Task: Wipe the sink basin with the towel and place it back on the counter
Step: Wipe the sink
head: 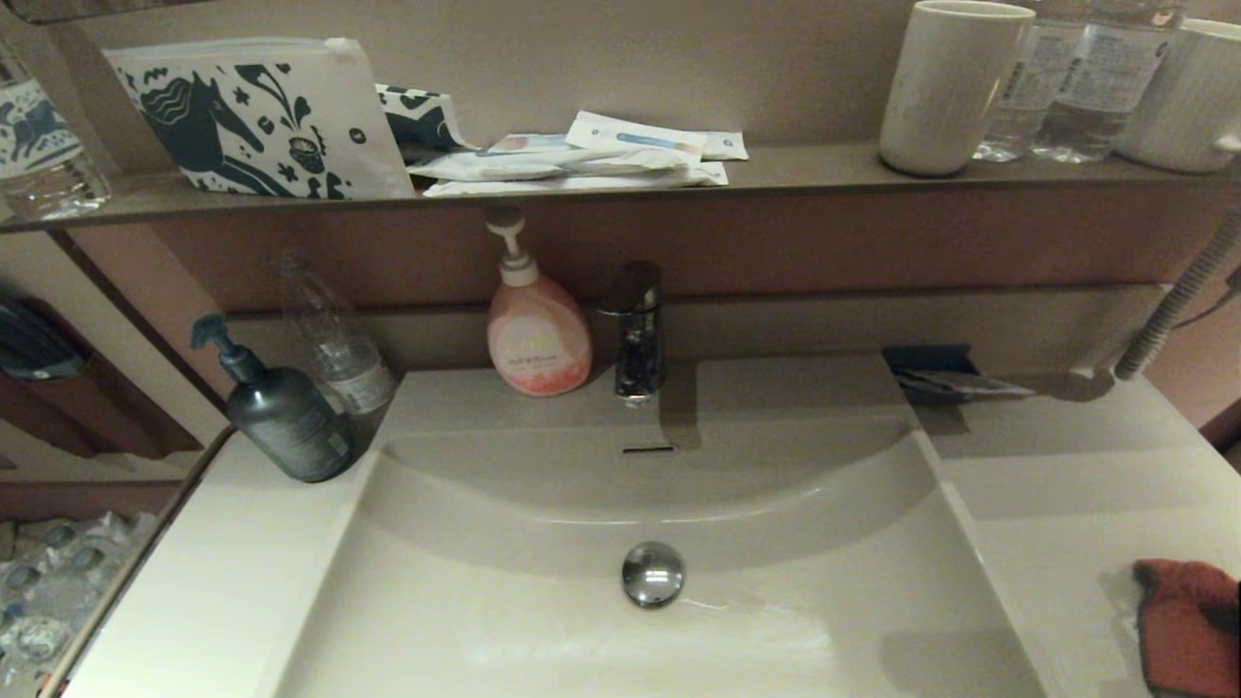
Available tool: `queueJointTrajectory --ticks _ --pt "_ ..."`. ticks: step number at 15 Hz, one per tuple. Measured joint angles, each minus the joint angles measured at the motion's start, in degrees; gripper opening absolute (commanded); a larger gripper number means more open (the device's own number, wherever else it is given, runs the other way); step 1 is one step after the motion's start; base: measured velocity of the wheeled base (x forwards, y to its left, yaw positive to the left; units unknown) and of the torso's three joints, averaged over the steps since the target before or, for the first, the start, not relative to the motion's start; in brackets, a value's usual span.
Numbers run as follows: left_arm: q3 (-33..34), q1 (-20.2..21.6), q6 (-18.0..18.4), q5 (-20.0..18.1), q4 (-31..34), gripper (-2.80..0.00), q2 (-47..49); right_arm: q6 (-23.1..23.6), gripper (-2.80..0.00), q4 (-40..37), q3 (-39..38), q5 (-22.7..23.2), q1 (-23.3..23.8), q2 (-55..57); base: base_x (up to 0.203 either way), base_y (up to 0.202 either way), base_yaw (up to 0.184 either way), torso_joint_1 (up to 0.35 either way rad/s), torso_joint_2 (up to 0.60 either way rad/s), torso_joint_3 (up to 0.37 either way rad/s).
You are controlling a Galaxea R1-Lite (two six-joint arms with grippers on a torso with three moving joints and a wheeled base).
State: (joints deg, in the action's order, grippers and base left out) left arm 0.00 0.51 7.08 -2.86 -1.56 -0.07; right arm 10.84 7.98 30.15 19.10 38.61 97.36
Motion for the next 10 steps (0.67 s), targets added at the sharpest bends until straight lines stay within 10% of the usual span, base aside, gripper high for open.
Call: queueJointTrajectory --ticks 5,10 --pt "0.0 0.0 0.0 0.0 0.0 -2.8 0.0 -12.6 -2.8 0.8 14.2 0.8 -1.5 9.1 0.0 0.0 0.0 0.0 0.0 0.0" --pt "0.0 0.0 0.0 0.0 0.0 -2.8 0.0 -25.5 -2.8 2.3 18.8 1.2 -15.3 11.0 0.0 0.0 0.0 0.0 0.0 0.0"
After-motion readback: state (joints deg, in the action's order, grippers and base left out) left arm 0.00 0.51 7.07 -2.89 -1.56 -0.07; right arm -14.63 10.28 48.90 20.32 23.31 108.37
